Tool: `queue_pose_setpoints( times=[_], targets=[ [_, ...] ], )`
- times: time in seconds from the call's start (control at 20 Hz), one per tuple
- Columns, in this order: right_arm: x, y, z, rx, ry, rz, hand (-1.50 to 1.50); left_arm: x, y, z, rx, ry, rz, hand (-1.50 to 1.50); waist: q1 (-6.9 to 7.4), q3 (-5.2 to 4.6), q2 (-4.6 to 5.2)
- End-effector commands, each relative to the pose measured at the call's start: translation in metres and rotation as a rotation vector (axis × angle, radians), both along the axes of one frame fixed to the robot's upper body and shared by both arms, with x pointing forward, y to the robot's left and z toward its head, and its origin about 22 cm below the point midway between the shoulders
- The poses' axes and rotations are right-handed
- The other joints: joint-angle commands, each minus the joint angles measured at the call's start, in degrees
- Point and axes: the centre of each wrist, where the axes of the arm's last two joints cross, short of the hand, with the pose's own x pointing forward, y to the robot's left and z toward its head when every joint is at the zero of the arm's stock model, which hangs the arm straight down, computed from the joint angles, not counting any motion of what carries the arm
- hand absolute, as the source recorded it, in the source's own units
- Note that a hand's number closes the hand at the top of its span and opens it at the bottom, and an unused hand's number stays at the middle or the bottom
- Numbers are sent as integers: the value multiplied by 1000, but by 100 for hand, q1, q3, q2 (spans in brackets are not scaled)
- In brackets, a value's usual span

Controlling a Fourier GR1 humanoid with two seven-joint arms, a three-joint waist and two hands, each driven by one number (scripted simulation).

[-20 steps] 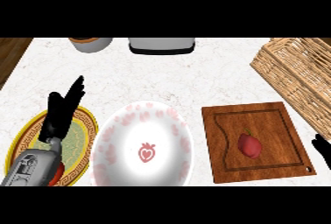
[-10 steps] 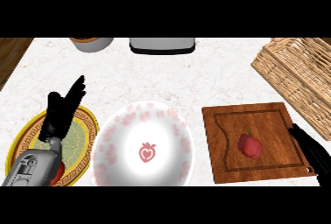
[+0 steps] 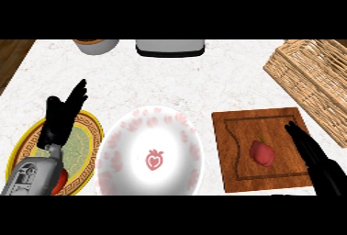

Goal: Pick the bell pepper from the cutting board and place it in the basket

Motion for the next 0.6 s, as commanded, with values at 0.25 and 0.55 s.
queue_pose_setpoints(
  times=[0.25, 0.55],
  targets=[
    [14, 23, -32, 5, 18, 1, -150, -5, 4, -3, -14, -6, 6, 0, 5, 0, -1],
    [33, 13, -31, -17, 67, -1, -150, -1, -12, 7, -2, -18, 11, 0, 2, 0, 0]
  ],
)
